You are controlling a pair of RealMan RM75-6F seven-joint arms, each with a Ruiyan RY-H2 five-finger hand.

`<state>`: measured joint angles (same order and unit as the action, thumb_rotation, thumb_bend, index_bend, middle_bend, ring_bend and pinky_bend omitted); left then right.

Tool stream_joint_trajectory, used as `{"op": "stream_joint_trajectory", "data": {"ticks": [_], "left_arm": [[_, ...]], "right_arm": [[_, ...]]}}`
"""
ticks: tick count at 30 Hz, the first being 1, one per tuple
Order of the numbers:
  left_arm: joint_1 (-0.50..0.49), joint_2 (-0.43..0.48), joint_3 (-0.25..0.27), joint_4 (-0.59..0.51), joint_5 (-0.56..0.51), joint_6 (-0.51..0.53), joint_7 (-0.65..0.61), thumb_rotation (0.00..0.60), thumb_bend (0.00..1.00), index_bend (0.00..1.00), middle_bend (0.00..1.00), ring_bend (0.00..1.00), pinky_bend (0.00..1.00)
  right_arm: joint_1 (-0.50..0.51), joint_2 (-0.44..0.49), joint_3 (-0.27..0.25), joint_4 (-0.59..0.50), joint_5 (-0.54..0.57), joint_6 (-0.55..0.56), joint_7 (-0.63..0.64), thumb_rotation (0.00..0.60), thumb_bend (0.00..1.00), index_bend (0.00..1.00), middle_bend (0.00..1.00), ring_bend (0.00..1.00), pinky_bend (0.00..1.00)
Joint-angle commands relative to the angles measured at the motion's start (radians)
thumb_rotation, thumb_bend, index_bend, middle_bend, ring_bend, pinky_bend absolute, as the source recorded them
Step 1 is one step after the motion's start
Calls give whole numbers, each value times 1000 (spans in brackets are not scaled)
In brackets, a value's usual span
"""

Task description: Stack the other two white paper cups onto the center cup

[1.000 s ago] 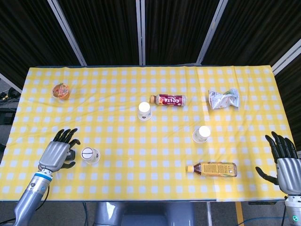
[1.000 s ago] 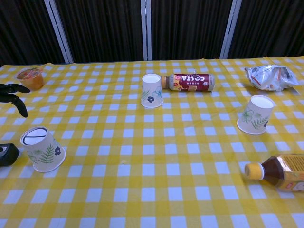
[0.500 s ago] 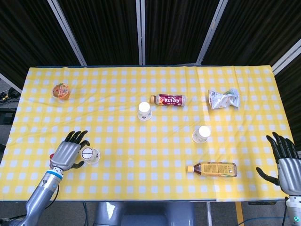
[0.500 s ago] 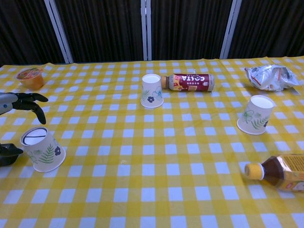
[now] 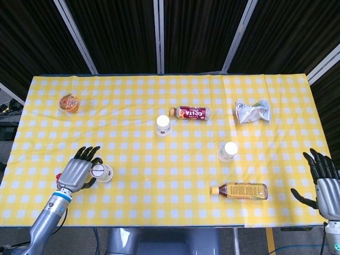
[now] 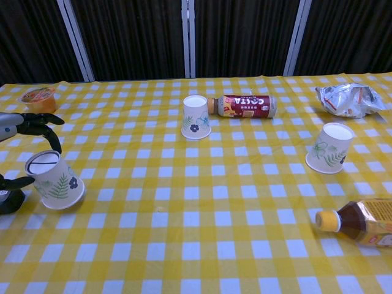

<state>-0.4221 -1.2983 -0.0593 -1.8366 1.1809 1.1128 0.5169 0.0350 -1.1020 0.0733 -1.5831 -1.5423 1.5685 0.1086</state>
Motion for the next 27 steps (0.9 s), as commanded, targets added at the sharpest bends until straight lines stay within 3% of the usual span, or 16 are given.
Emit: {"op": "stream_joint_trajectory", "data": {"ticks": [1,8,14,18,27], "left_arm": [[-15,25,-25,-22,7,4,-19,600,418,359,0,0,0],[-132,64,-166,-30,-68,-65,-65,600,418,367,0,0,0],[-289,-20,-281,91,-171,-132,-60,600,418,374,0,0,0],[-374,-97,-316,194,-197,-150,-50,600,418,365,0,0,0],[-532,-220,-338,372,-323,-226,13,600,419,359,0,0,0]], "right_arm": [[2,0,4,3,9,-5,3,600,72,0,0,0,0],[7,0,22,18,52,-27,15,600,71,0,0,0,0],[15,2,40,38,95,-54,38,600,71,0,0,0,0],[16,4,48,53,119,-69,58,600,72,0,0,0,0],[18,11,60,83,159,-104,105,600,71,0,0,0,0]]}}
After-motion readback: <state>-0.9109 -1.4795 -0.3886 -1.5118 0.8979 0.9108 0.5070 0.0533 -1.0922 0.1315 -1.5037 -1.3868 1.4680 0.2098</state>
